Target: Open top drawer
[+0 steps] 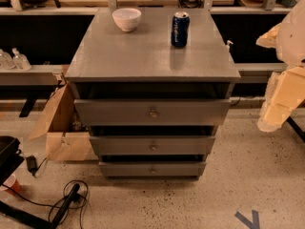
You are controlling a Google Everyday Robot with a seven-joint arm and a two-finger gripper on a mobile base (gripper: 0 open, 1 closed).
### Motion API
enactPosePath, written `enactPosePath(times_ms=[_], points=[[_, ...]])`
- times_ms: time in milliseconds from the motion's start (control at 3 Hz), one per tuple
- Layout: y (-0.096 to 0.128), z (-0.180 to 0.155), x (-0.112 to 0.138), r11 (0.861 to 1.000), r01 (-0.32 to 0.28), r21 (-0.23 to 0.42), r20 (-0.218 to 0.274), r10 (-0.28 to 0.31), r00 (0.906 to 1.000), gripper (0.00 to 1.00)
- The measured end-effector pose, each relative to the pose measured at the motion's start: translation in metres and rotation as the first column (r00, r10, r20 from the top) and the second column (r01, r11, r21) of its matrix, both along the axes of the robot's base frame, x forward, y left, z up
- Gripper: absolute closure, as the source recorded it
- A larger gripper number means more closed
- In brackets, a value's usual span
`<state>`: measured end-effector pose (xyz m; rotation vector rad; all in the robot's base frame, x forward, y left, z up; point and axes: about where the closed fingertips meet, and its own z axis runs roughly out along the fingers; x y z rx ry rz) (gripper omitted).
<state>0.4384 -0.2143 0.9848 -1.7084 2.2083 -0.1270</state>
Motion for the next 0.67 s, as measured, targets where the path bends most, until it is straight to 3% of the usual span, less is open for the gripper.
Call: enactPosePath(times_ms=[333,667], points=[[0.0,0.0,0.0,1.0,0.0,0.0,0.0,0.0,1.0,0.0],[-0.005,-0.025,0.0,0.999,0.033,0.027,0.0,-0.033,0.9995,0.0]])
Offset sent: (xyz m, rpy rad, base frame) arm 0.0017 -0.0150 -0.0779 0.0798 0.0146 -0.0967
